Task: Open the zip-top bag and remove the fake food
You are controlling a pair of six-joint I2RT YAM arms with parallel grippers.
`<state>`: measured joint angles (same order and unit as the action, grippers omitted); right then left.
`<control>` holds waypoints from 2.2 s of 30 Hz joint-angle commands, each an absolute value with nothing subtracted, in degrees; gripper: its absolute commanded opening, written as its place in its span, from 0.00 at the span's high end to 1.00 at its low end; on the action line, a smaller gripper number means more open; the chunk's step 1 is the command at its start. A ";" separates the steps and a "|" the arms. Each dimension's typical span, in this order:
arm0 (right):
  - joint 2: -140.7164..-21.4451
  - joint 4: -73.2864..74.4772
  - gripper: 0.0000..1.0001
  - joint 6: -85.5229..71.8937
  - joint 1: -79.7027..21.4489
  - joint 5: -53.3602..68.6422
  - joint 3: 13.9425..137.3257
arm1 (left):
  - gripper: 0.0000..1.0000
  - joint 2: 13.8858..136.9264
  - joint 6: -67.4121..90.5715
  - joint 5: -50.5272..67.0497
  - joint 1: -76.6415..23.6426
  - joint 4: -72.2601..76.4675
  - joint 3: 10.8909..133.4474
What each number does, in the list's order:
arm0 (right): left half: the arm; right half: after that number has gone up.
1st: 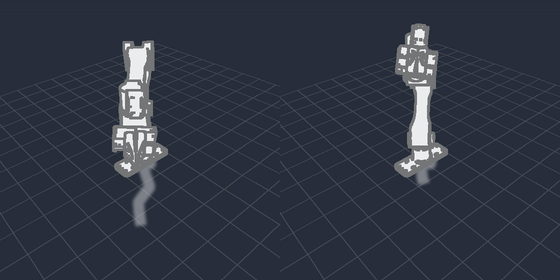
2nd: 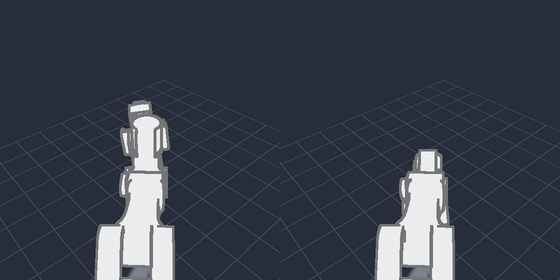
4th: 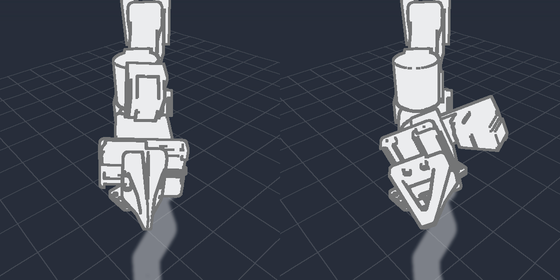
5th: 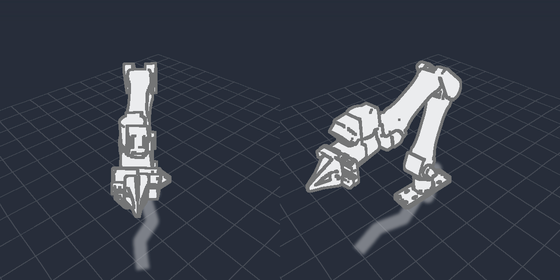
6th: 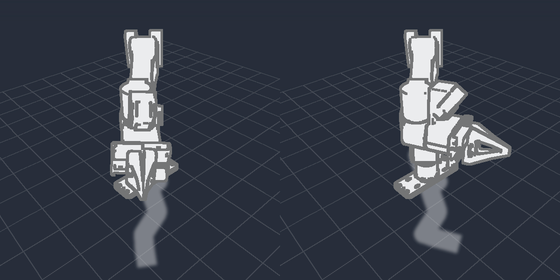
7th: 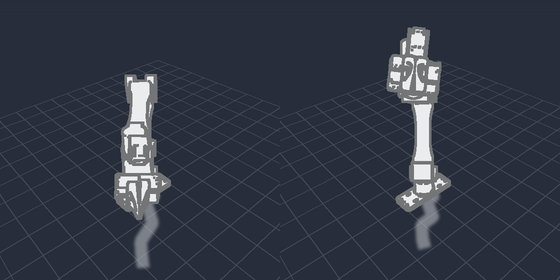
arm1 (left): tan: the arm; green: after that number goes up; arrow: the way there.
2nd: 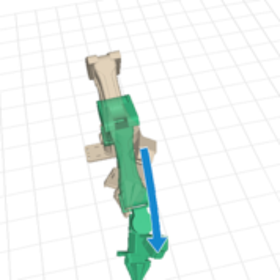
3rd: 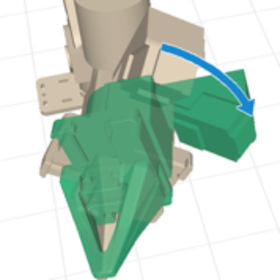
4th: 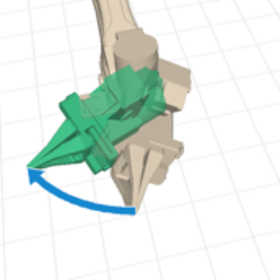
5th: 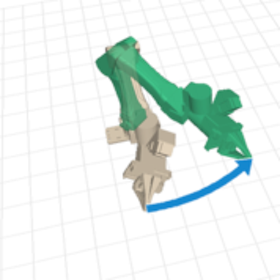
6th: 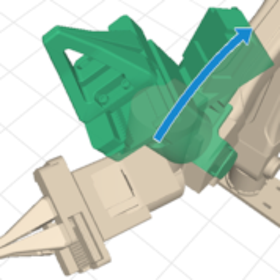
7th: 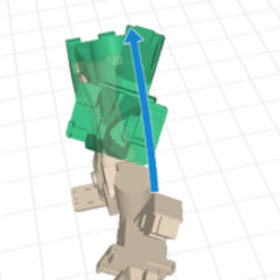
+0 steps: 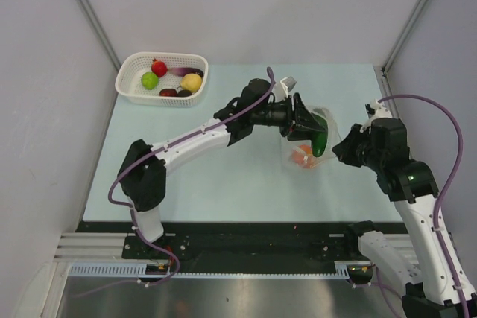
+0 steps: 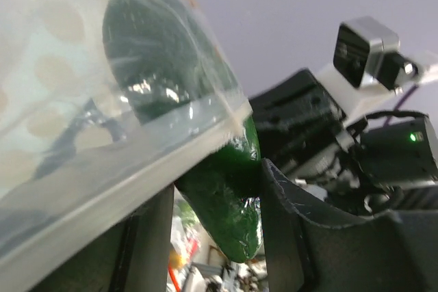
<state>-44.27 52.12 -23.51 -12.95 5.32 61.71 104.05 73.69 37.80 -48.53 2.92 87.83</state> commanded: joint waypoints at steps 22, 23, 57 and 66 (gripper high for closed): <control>-58.53 44.12 1.00 -26.46 -3.69 -11.34 66.62 | 1.00 96.60 44.76 58.72 -55.90 -27.41 97.12; -58.54 44.47 1.00 -26.11 -3.69 -11.16 66.62 | 1.00 95.81 42.39 57.75 -55.81 -30.47 97.21; -50.01 60.47 1.00 -26.19 -4.74 -0.53 70.14 | 0.85 131.03 52.82 -0.53 5.97 -28.29 118.99; -47.99 62.40 1.00 -27.07 -7.29 -0.61 70.84 | 0.38 135.88 46.50 2.90 6.42 -24.44 126.65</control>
<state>-49.15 61.36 -26.50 -6.50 -0.80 68.07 137.69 49.43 1.83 6.92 -27.73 123.04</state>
